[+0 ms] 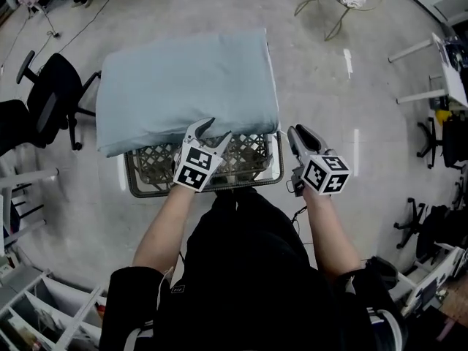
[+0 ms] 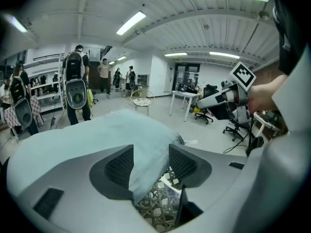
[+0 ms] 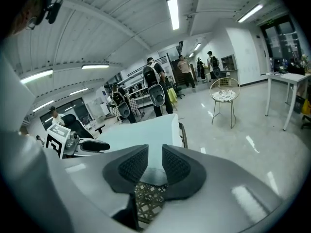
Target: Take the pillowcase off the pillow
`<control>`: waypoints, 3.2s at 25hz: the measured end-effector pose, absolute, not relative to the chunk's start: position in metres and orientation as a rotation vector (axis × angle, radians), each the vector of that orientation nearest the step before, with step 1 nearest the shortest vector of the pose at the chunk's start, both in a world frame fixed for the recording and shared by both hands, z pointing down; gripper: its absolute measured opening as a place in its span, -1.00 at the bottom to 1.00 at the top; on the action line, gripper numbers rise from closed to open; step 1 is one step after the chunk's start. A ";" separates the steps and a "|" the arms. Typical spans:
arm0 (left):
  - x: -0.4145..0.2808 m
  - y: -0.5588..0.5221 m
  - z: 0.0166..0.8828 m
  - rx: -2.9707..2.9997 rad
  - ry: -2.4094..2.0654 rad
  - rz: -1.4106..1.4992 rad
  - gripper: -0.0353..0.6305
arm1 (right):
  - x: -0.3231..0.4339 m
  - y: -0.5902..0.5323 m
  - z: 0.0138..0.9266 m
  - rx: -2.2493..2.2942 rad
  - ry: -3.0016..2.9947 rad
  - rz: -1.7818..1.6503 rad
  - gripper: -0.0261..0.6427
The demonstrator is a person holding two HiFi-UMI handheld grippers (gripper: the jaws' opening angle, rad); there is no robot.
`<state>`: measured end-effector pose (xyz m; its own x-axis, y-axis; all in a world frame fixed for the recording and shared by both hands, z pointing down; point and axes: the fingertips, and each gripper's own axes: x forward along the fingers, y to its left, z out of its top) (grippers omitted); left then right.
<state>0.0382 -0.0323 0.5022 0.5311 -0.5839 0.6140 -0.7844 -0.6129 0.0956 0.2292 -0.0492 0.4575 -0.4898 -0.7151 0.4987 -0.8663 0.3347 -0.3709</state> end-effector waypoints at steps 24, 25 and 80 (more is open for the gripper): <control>0.024 -0.071 0.588 2.133 -1.163 1.137 -0.86 | 0.232 -0.093 0.609 0.935 -2.323 1.302 -0.32; 0.021 -0.070 0.586 2.125 -1.173 1.135 -0.86 | 0.229 -0.091 0.607 0.900 -2.326 1.291 -0.28; -0.016 -0.065 0.595 2.099 -1.358 1.179 -0.79 | 0.189 -0.088 0.591 0.618 -2.385 1.200 -0.63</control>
<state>-0.0161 -0.0646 0.5952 0.1833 -0.5625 0.8062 -0.8771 -0.4640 -0.1244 0.1895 -0.0883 0.5906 -0.8228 -0.2057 0.5299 -0.5481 0.5342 -0.6436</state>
